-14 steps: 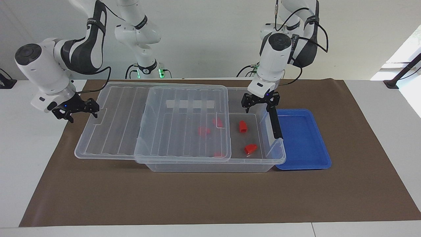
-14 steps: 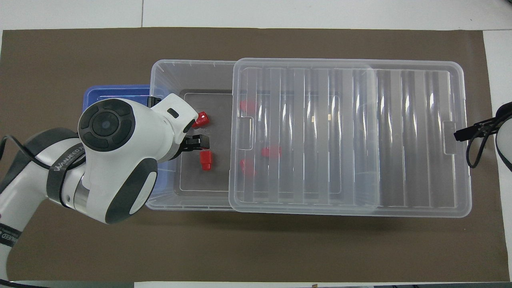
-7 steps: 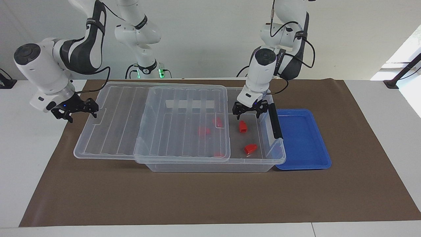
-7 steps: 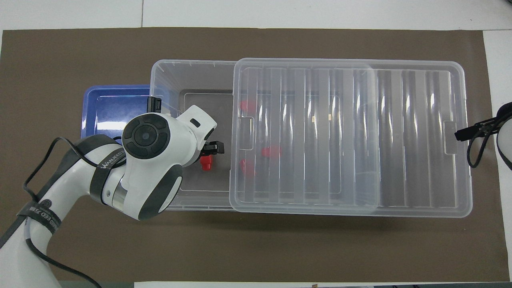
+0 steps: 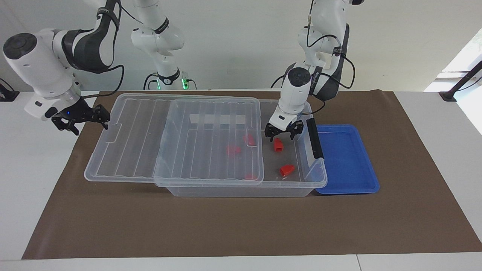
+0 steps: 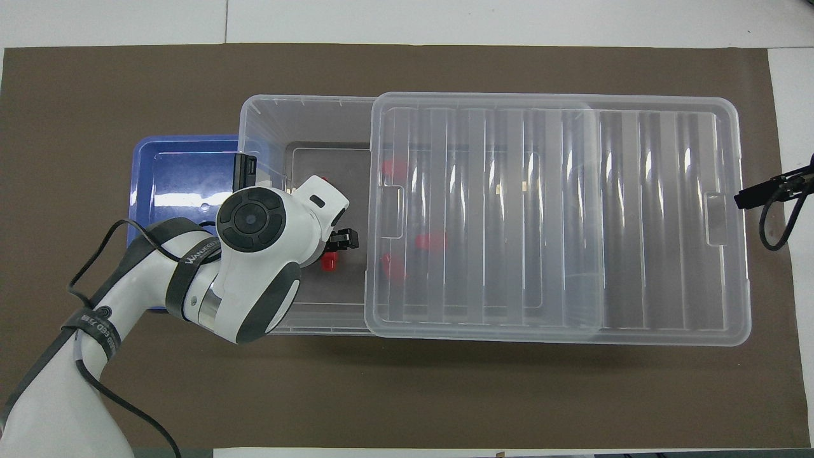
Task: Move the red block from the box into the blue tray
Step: 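Lower the left gripper into the opened box onto a red block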
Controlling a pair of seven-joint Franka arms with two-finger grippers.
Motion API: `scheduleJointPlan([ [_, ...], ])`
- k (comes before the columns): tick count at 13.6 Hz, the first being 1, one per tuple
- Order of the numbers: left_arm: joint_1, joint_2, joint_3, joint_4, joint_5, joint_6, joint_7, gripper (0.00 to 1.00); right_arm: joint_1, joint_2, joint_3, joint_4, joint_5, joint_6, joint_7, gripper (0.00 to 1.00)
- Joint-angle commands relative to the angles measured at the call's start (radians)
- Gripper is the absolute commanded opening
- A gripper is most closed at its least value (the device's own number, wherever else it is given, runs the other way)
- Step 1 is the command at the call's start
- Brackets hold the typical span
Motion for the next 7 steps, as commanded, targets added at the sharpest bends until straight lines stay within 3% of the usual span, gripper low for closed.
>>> scheduleJointPlan([
  [1,-0.021,0.038,0.013,-0.014,0.011,0.048,-0.055,0.91,-0.008,0.033,0.051,0.156,0.017,-0.153,0.088,1.0],
  [4,-0.021,0.041,0.013,-0.035,0.011,0.086,-0.057,0.86,0.005,0.035,0.117,0.265,0.019,-0.294,0.212,1.0],
  [7,-0.021,0.041,0.013,-0.063,0.011,0.132,-0.062,0.77,0.031,0.024,0.147,0.273,0.019,-0.337,0.336,1.0],
])
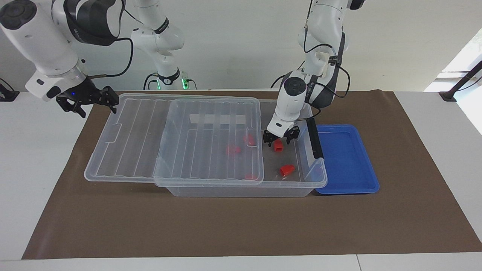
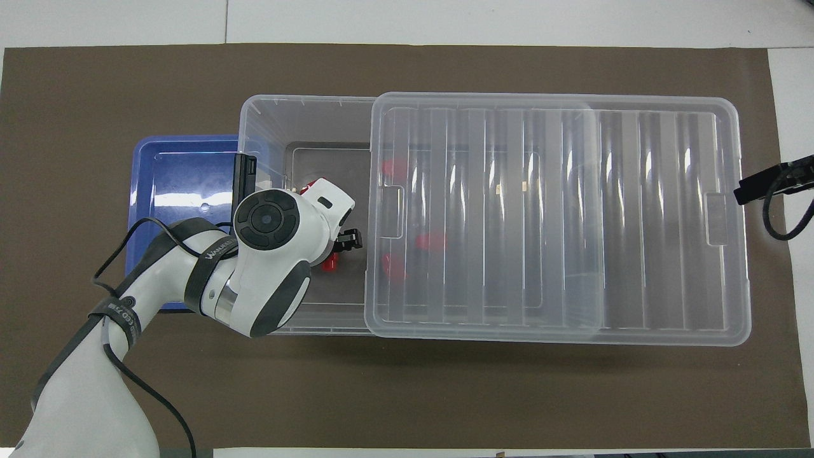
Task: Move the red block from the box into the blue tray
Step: 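Grasp the red block with the left gripper and lift it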
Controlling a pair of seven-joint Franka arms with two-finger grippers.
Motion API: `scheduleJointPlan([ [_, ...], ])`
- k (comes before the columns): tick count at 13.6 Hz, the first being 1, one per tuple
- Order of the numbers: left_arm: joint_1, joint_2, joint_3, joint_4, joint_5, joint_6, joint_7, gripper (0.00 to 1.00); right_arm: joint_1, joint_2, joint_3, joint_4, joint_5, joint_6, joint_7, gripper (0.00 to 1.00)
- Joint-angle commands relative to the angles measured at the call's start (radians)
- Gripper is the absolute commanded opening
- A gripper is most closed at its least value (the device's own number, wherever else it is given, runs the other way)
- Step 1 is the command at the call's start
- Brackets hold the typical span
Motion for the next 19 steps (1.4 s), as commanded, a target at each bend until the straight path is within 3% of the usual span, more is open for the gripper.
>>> scheduleJointPlan([
  [1,-0.015,-0.013,0.013,-0.045,0.011,0.049,-0.022,0.73,0.011,0.013,0.014,0.034,0.018,-0.048,0.093,1.0],
  [2,-0.016,-0.011,0.013,-0.054,0.013,0.048,-0.023,0.73,0.012,0.004,0.017,0.034,0.018,-0.051,0.097,1.0],
  [3,-0.024,-0.008,0.015,-0.054,0.015,0.054,-0.035,0.66,0.012,-0.005,0.023,0.033,0.018,-0.065,0.098,1.0],
  [5,-0.027,-0.008,0.015,-0.051,0.016,0.04,-0.073,0.0,0.017,-0.025,0.027,0.021,0.003,-0.067,0.106,1.0],
  [10,-0.015,-0.109,0.015,-0.034,0.016,-0.07,-0.109,0.0,0.031,-0.035,0.016,0.017,0.0,-0.077,0.112,1.0],
  [14,-0.007,-0.213,0.021,0.047,0.016,-0.265,-0.101,0.0,0.031,-0.033,0.023,0.017,0.001,-0.074,0.146,1.0],
  [19,0.089,-0.333,0.024,0.09,0.016,-0.378,-0.025,0.0,0.029,-0.032,0.014,0.017,0.003,-0.073,0.144,1.0],
])
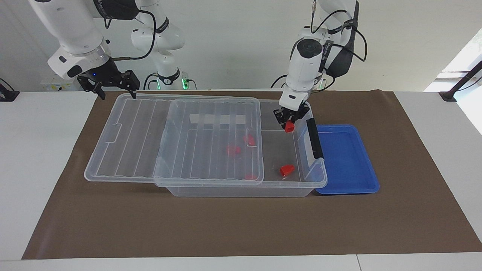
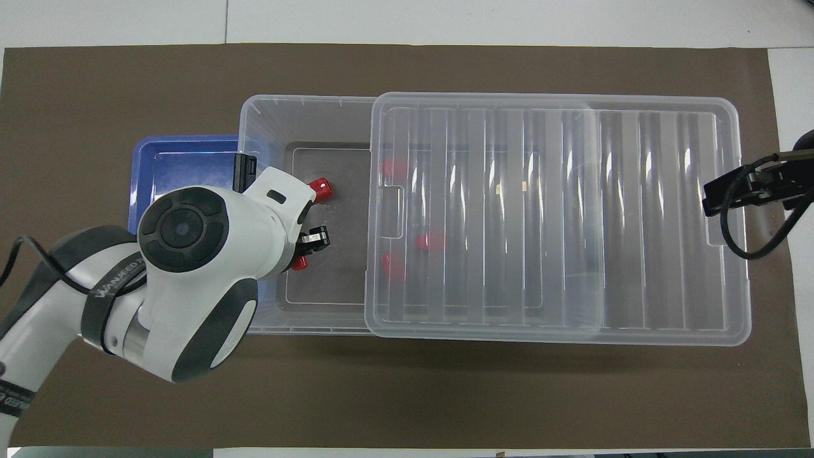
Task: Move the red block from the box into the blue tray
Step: 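Grasp the red block with the left gripper and lift it, then carry the red block over the blue tray with the left gripper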
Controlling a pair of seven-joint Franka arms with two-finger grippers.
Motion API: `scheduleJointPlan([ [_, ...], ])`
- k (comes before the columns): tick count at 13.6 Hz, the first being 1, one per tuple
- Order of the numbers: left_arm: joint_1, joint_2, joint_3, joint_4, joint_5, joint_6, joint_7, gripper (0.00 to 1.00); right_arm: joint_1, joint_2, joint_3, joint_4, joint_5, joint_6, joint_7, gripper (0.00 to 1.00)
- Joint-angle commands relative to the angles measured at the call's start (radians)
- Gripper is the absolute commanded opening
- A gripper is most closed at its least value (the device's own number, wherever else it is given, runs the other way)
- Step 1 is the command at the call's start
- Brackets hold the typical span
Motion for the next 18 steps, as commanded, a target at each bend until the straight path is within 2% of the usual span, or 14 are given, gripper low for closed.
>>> scheduleJointPlan([
  [1,0.091,-0.025,0.001,0.032,0.014,-0.055,0.116,0.0,0.0,-0.005,-0.004,-0.002,0.003,-0.002,0.018,1.0],
  [7,0.33,0.003,0.001,-0.017,0.014,0.055,0.525,0.0,-0.005,0.003,-0.045,-0.011,0.0,0.099,-0.037,1.0],
  [8,0.346,0.026,0.001,-0.048,0.014,0.101,0.556,0.0,-0.006,0.011,-0.073,-0.019,0.002,0.113,-0.089,0.77],
  [9,0.357,0.05,0.001,-0.075,0.014,0.143,0.57,0.0,-0.006,0.021,-0.1,-0.025,0.002,0.119,-0.144,0.45],
  [10,0.363,0.078,0.001,-0.1,0.014,0.202,0.585,0.0,-0.008,0.024,-0.128,-0.042,0.003,0.129,-0.19,0.01],
  [14,0.375,0.219,0.0,-0.117,0.014,0.356,0.606,0.0,-0.013,0.024,-0.251,-0.16,0.02,0.249,-0.347,0.0],
  [16,0.375,0.27,0.0,-0.121,0.016,0.419,0.613,0.0,-0.013,0.031,-0.253,-0.206,0.019,0.296,-0.31,0.0],
  [18,0.386,0.327,0.001,-0.117,0.014,0.488,0.665,0.0,-0.013,0.023,-0.245,-0.301,0.017,0.372,-0.303,0.0],
])
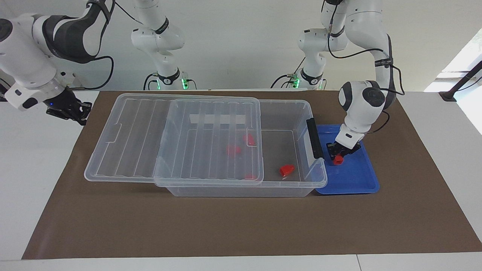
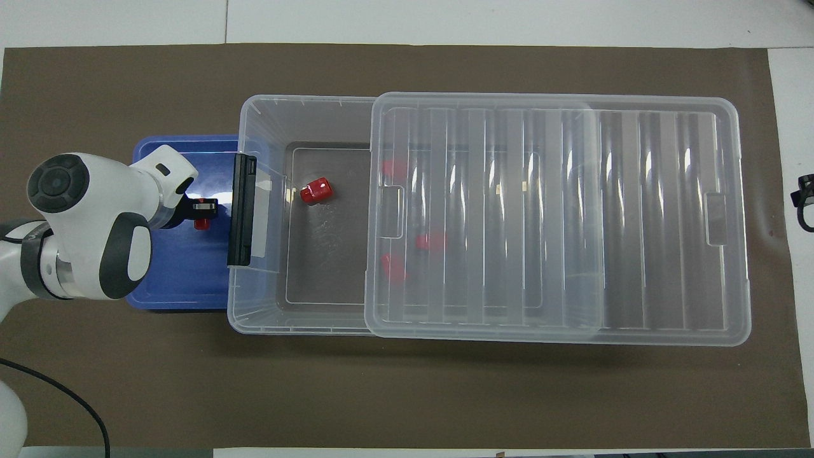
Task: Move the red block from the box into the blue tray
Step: 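Carry the red block over the blue tray with the left gripper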
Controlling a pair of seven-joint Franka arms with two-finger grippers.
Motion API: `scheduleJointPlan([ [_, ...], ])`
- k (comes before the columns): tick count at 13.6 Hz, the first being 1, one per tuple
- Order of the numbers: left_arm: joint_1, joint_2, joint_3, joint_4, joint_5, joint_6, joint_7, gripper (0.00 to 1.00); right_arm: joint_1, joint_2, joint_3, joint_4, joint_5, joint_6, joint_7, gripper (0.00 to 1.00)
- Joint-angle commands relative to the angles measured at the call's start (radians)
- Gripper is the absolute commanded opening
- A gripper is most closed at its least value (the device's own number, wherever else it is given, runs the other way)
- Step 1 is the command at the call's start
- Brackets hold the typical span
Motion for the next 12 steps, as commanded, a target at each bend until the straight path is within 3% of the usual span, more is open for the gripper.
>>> scheduleJointPlan([
  [1,0.047,0.036,-0.008,0.002,0.012,0.071,0.042,0.0,-0.001,-0.021,0.011,-0.1,0.017,0.075,0.016,0.0],
  [3,0.047,0.075,-0.008,0.013,0.012,0.077,0.051,0.0,-0.001,-0.027,0.011,-0.144,0.013,0.116,0.014,0.0],
  [4,0.049,0.078,-0.008,0.013,0.012,0.071,0.051,0.05,-0.001,-0.029,0.011,-0.151,0.008,0.121,0.013,0.0],
  [5,0.052,0.076,-0.008,0.019,0.012,0.066,0.053,0.8,-0.001,-0.03,0.011,-0.152,0.004,0.123,0.008,0.0],
  [6,0.052,0.07,-0.008,0.021,0.012,0.062,0.054,1.0,-0.001,-0.03,0.011,-0.157,0.002,0.124,0.008,0.0],
  [9,0.052,0.029,-0.008,0.041,0.012,0.002,0.045,1.0,-0.001,-0.05,0.014,-0.209,0.002,0.164,0.011,0.0],
  [12,0.043,-0.06,-0.009,0.053,0.012,-0.113,0.039,1.0,-0.001,-0.052,0.042,-0.217,0.002,0.176,0.031,0.0],
])
